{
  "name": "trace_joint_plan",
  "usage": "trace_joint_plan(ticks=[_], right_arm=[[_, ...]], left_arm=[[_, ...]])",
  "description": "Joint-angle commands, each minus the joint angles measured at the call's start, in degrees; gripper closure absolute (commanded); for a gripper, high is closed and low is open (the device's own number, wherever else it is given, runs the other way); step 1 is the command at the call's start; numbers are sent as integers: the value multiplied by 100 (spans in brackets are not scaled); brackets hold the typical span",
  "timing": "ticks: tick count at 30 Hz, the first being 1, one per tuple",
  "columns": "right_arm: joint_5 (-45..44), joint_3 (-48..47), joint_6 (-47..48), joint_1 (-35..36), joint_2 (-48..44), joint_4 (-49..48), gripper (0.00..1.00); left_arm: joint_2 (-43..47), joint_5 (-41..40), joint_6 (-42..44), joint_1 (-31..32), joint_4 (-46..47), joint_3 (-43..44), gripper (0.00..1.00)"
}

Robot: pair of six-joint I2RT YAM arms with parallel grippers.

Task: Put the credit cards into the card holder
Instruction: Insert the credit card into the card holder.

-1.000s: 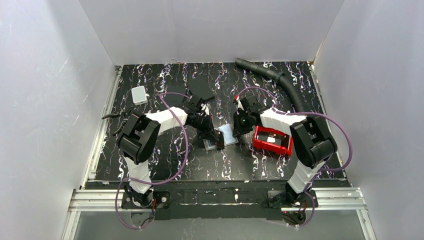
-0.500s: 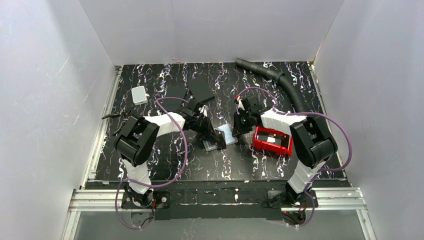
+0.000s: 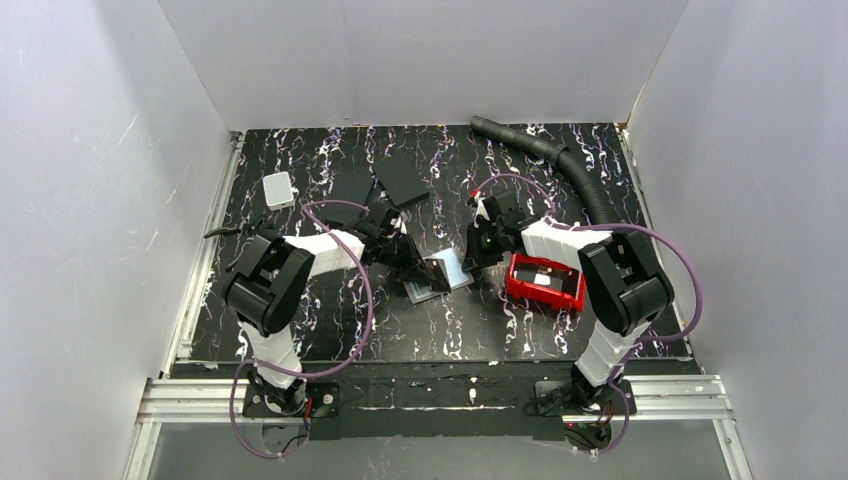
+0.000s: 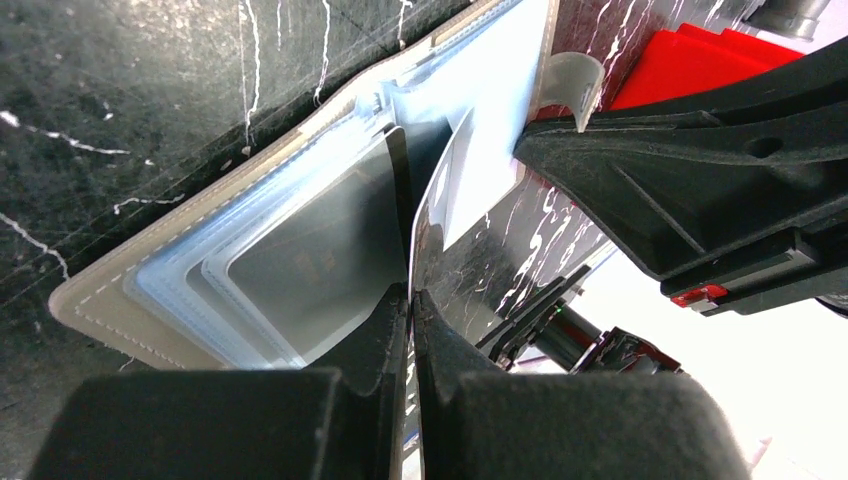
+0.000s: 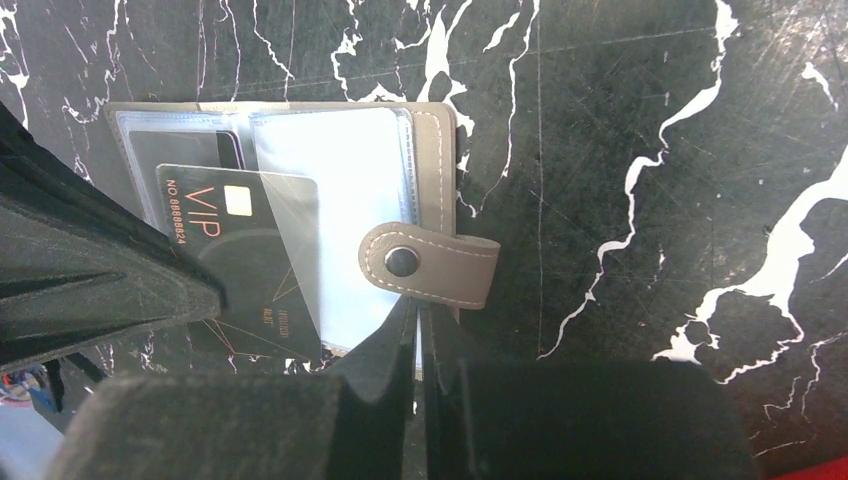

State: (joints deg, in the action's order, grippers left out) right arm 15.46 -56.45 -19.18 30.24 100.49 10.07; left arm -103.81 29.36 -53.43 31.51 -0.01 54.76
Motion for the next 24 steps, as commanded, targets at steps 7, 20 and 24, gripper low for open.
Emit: trace_joint_plan(ticks=[7,20,24], right_arm=[[386,407,-369,87,375,-331,89],[582,601,-550,85,389,-537,89],[617,660,-611,81,389,-584,89]], left_arm=[[448,-826,-406,-39,247,-465,100],[679,-1249,-680,-39,344,-710,100],[792,-1415,-836,-39,342,-852,100]])
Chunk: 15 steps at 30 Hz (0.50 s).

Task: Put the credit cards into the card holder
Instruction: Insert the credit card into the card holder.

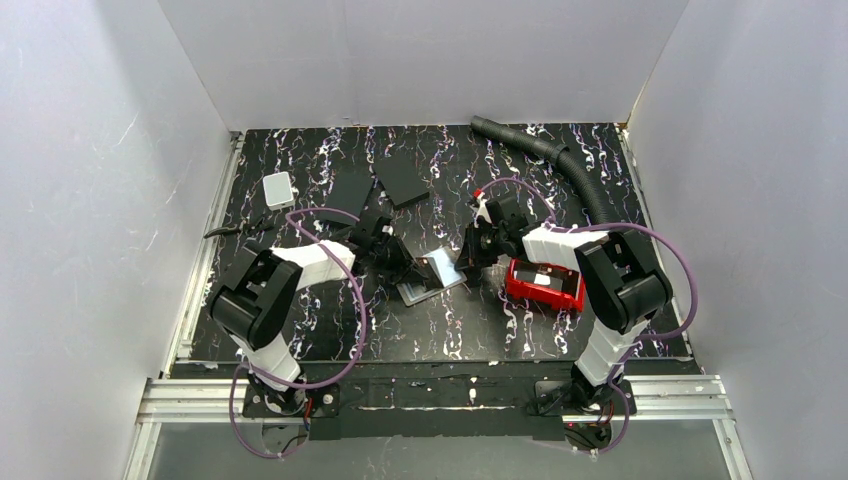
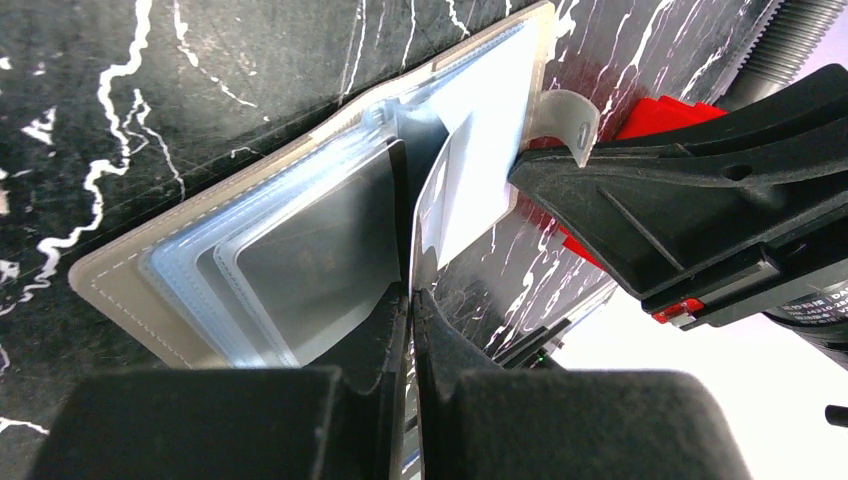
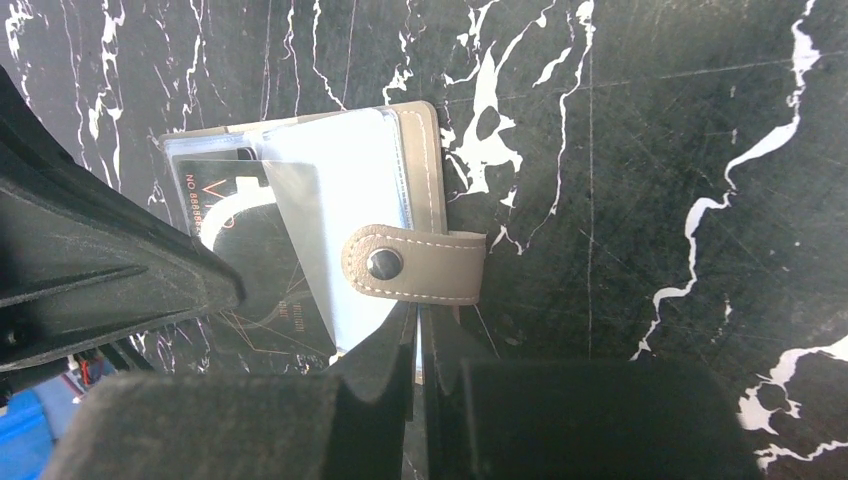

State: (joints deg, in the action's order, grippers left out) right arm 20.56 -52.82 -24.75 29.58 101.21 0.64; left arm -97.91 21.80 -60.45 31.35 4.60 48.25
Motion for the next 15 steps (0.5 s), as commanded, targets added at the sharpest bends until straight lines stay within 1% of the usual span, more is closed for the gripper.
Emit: trace_joint_plan(ticks=[1,7,9,13,15], right_arm=[[107,310,-71,146,301,341,89],[202,333,-147,151,294,267,89],[226,347,-175,153,294,224,89],[280,342,-197,152,320,192,89],[290,335,-197,150,307,188,89]], left_arm=[[226,-675,-179,-24,-120,-224,100],[307,-765,-544,-23,15,-444,100],[335,-791,-619,-19,284,-573,100],[362,-874,-748,-16,519,-719,100],[271,-767,-741,-15,635,-702,100]])
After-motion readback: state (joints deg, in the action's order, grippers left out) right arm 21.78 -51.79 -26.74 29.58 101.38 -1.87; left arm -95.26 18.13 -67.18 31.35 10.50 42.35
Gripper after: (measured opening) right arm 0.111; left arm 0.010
